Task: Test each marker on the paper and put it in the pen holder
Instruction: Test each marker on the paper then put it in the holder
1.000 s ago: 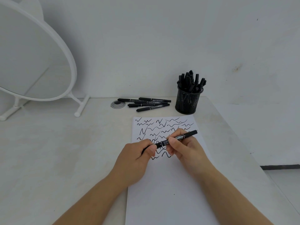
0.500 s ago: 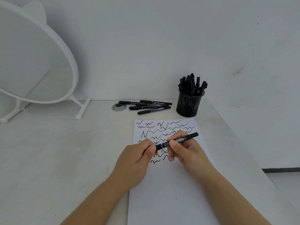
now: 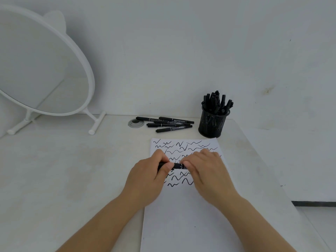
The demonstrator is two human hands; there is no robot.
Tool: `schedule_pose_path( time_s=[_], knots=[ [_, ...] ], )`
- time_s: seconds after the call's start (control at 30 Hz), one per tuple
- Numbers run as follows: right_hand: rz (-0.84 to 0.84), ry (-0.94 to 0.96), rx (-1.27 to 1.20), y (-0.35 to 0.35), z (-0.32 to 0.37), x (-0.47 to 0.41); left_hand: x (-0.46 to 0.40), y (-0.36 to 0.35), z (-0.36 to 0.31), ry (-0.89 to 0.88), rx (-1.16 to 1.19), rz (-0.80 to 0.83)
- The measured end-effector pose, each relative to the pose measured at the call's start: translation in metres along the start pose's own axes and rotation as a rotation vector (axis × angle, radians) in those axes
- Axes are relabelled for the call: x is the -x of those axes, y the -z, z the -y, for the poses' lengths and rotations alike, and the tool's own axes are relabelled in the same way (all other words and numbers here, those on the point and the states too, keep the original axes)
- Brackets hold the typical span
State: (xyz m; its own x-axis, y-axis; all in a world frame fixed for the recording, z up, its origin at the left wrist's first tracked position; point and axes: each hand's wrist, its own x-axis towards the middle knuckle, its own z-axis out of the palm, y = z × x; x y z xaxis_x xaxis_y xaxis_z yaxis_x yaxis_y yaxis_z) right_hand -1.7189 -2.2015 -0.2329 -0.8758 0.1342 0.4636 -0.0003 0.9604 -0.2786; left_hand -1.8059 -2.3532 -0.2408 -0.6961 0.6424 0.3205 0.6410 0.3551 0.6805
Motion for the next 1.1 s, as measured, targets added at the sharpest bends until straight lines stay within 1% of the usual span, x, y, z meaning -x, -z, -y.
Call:
schedule_pose_path(
  time_s=[0.07, 0.1, 0.17, 0.23, 0.27, 0.3, 0.37, 0.4, 0.47, 0.57, 0.67, 0.77, 0.87, 0.97, 1.1],
  knots=[
    [0.069, 0.032, -0.151, 0.004, 0.009, -0.001, -0.001, 0.003, -0.009, -0.054, 0.066, -0.035],
    [0.074, 0.054, -0.218, 0.006, 0.013, -0.002, -0.002, 0.005, -0.013, -0.080, 0.109, -0.055],
    [0.029, 0.105, -0.258, 0.008, 0.016, -0.003, -0.007, 0.008, -0.018, -0.121, 0.171, -0.074],
    [0.029, 0.135, -0.243, 0.011, 0.011, -0.007, -0.016, 0.009, -0.019, -0.135, 0.190, -0.072],
    [0.052, 0.119, -0.225, 0.013, 0.006, -0.010, -0.022, 0.009, -0.018, -0.125, 0.195, -0.069],
    [0.084, 0.062, -0.224, 0.016, -0.001, -0.015, -0.031, 0.008, -0.016, -0.100, 0.203, -0.066],
    [0.109, -0.112, -0.294, 0.022, -0.017, -0.024, -0.053, 0.007, -0.007, -0.016, 0.216, -0.048],
    [0.079, -0.182, -0.338, 0.026, -0.027, -0.030, -0.066, 0.006, 0.000, 0.033, 0.197, -0.029],
    [-0.051, -0.269, -0.387, 0.035, -0.046, -0.042, -0.092, 0.005, 0.014, 0.099, 0.070, 0.031],
    [-0.258, -0.380, -0.526, 0.052, -0.072, -0.061, -0.127, 0.002, 0.037, 0.117, -0.240, 0.095],
    [-0.442, -0.456, -0.653, 0.069, -0.092, -0.077, -0.152, 0.002, 0.056, 0.136, -0.444, 0.087],
    [-0.581, -0.501, -0.698, 0.082, -0.106, -0.087, -0.166, 0.000, 0.068, 0.117, -0.505, 0.093],
    [-0.664, -0.526, -0.690, 0.086, -0.115, -0.094, -0.173, -0.007, 0.072, 0.118, -0.539, 0.113],
    [-0.704, -0.527, -0.660, 0.084, -0.120, -0.098, -0.175, -0.014, 0.073, 0.107, -0.521, 0.147],
    [-0.713, -0.496, -0.606, 0.078, -0.123, -0.105, -0.174, -0.022, 0.074, 0.076, -0.568, 0.160]
  ],
)
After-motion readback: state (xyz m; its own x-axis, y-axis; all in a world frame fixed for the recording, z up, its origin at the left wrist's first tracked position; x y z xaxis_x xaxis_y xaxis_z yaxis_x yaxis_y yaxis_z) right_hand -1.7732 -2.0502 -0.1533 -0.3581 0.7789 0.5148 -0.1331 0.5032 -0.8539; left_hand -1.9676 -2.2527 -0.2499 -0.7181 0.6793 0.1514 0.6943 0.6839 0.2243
